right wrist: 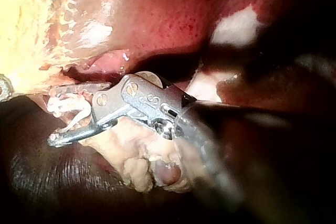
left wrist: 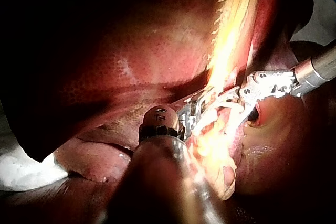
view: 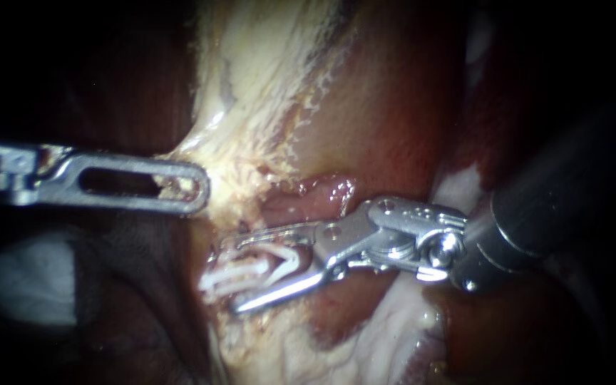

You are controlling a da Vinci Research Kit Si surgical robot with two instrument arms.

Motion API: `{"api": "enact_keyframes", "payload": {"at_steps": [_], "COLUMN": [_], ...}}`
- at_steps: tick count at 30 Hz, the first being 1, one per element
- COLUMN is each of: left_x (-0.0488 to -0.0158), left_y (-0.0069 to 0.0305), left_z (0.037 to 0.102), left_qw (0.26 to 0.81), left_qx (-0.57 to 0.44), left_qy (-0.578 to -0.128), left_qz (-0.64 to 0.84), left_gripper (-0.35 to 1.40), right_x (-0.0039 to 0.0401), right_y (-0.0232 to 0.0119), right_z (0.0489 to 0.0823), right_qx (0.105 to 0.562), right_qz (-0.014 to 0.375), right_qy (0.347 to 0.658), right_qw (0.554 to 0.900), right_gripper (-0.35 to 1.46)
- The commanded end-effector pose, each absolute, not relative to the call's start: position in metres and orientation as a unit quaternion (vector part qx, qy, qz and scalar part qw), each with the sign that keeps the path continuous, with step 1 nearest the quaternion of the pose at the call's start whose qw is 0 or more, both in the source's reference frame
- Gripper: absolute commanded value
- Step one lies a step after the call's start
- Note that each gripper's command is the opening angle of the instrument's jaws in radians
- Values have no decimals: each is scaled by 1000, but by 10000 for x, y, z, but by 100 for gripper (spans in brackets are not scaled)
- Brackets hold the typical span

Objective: Clipping third clip left tube

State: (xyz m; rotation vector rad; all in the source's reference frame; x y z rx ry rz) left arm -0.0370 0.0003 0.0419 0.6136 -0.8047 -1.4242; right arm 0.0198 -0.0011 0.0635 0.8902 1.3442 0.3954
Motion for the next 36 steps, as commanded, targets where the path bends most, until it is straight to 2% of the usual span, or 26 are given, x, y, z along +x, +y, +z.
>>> {"api": "enact_keyframes", "payload": {"at_steps": [1, 21, 36], "left_x": [-371, -366, -364], "left_y": [3, 5, 4], "left_z": [419, 415, 414], "left_qw": [642, 642, 642], "left_qx": [269, 271, 271], "left_qy": [-353, -353, -352], "left_qz": [-625, -624, -624], "left_gripper": [-35, -35, -35], "right_x": [198, 190, 186], "right_y": [-11, -14, -10], "right_z": [634, 628, 632], "right_qx": [396, 380, 351], "right_qz": [176, 189, 212], "right_qy": [597, 596, 580], "right_qw": [675, 681, 704], "right_gripper": [60, 60, 60]}}
